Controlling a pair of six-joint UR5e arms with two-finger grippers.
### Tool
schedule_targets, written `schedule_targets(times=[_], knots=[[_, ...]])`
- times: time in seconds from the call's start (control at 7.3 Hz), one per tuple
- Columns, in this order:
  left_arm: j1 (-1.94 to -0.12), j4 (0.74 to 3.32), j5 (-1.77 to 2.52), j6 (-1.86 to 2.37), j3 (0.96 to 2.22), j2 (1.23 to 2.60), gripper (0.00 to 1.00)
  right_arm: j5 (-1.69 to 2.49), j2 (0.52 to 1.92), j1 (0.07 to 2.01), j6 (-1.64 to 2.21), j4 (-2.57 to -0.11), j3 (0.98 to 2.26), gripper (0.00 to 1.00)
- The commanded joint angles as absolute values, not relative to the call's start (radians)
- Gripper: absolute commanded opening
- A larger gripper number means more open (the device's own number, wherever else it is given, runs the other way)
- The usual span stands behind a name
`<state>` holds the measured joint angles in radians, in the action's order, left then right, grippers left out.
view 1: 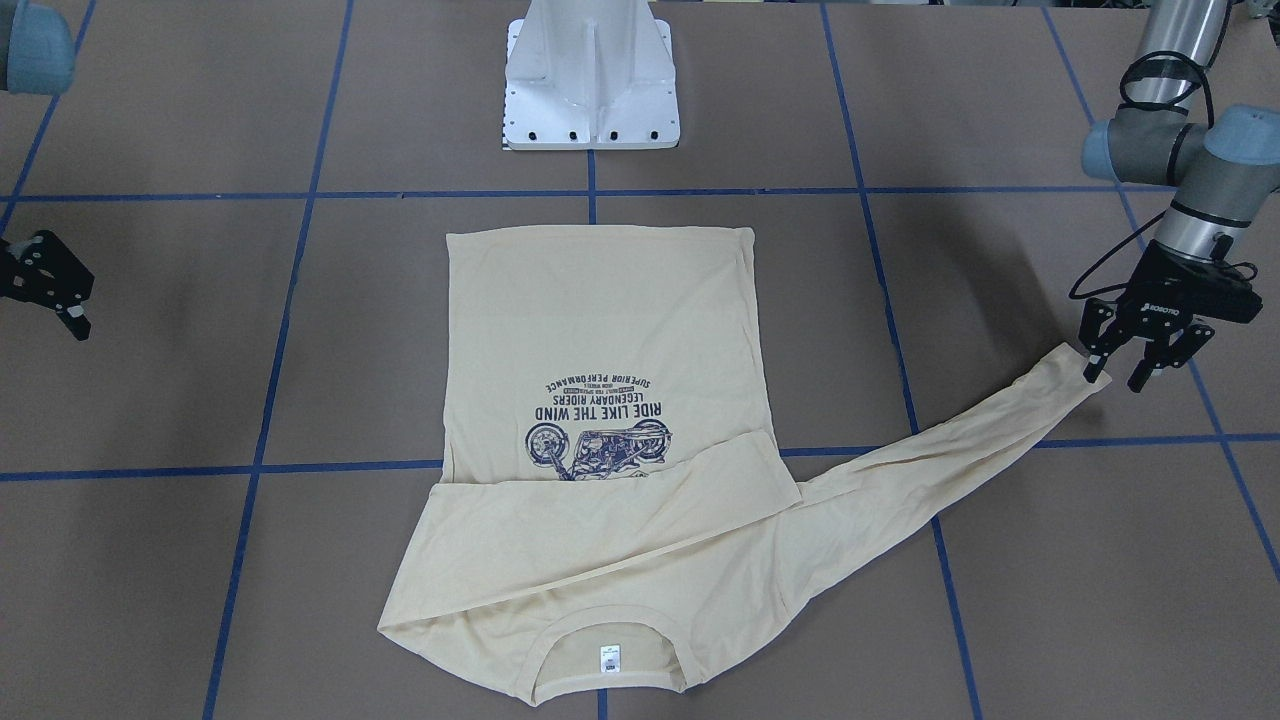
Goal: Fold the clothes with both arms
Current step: 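Lower the left gripper to the cuff of the other sleeve and grasp it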
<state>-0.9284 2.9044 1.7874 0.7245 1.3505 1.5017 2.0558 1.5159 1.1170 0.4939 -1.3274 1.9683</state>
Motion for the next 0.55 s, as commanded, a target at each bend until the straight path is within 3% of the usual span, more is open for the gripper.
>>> schedule_targets(times=[0.0, 0.41], knots=[[-0.916, 2.905, 1.789, 0.724, 1.339, 1.502, 0.60, 2.056, 1.516, 1.117, 0.492, -1.328, 1.967, 0.99], [-0.908, 2.905, 1.789, 0.726, 1.327, 1.502, 0.57, 2.052, 1.514, 1.117, 0.492, -1.327, 1.965, 0.99]])
